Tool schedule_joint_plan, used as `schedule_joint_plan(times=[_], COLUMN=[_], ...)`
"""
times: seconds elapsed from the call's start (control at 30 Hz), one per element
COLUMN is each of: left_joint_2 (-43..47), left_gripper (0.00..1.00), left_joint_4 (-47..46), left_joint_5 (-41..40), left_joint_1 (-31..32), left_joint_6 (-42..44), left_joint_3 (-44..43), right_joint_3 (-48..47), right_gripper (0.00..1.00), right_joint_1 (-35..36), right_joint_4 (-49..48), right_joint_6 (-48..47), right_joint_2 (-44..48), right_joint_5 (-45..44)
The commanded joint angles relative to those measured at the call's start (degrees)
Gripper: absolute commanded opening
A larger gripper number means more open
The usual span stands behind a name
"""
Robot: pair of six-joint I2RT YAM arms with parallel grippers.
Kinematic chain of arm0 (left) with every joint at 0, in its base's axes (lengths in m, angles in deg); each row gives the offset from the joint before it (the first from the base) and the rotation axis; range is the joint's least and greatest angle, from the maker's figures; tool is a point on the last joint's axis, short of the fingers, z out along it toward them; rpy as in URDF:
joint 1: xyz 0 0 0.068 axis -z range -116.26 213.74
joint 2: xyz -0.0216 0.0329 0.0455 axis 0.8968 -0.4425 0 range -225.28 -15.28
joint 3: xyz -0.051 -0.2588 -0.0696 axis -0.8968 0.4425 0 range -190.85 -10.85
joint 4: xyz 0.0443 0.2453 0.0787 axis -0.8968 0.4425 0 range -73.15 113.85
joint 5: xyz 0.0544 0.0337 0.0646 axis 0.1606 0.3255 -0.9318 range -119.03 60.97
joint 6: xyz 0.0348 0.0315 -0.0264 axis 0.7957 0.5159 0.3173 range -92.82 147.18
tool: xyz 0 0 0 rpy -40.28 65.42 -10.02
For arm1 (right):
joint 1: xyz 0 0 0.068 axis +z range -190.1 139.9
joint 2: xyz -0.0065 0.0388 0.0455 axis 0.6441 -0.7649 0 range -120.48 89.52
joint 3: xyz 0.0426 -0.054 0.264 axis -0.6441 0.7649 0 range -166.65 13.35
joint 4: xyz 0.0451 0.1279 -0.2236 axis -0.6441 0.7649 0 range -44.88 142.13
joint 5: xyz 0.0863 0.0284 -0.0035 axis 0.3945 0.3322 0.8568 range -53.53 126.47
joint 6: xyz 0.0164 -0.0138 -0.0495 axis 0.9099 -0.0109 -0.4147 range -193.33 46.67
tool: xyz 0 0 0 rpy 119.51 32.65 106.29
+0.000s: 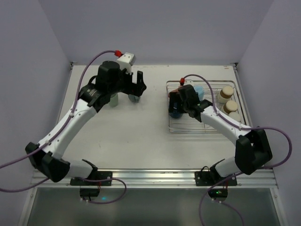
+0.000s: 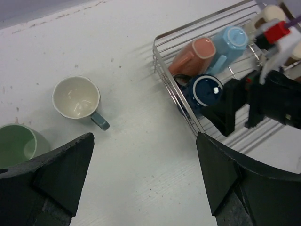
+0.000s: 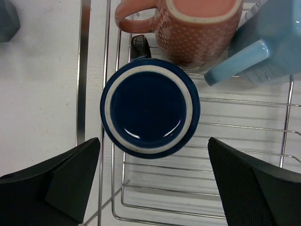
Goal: Unload the cups from the dish rack
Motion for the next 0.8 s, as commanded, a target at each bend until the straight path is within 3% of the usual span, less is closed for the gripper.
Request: schedule_joint_plan(times=[0.0,0.23,0.5,0.53,0.7,0.77], left_joint_2=[7.0,19.4,27.6,28.7,29.6,29.4], left_gripper=[0.94,0.94,0.95,0.95,0.95,0.94], left_joint_4=[-7.7,-12.0,-16.4,-16.7,-17.7,-19.8], left_joint_5=[5.1,7.7,10.7,10.8,13.5,16.2], left_joint_1=[0.0,0.0,0.1,0.1,0.1,0.1], left_joint_6=[-1.7,-3.1,-5.9,-6.1,-7.5,-8.7], left_joint_3=[10.0,28.1,38.4,39.5,40.9,41.2], right_joint_3=[-3.9,-7.5,-9.8,-9.6,-7.5,-6.1], right_gripper=[0.99,0.99,0.99,0.97,0.67,0.59], right_joint_1=[0.1,0.1,0.1,0.1,1.1,1.8], right_joint_4=[0.4,0.7,-0.7,-1.2,-4.0,-4.5], right_joint_6=[-1.0,-1.6,-2.4,-2.2,-2.0,-1.9], right_joint_2=[-2.3,-8.3,-12.8,-12.7,-8.2,-5.4], right_joint_5=[-3.9,-4.8,-6.1,-6.1,-8.5,-9.0])
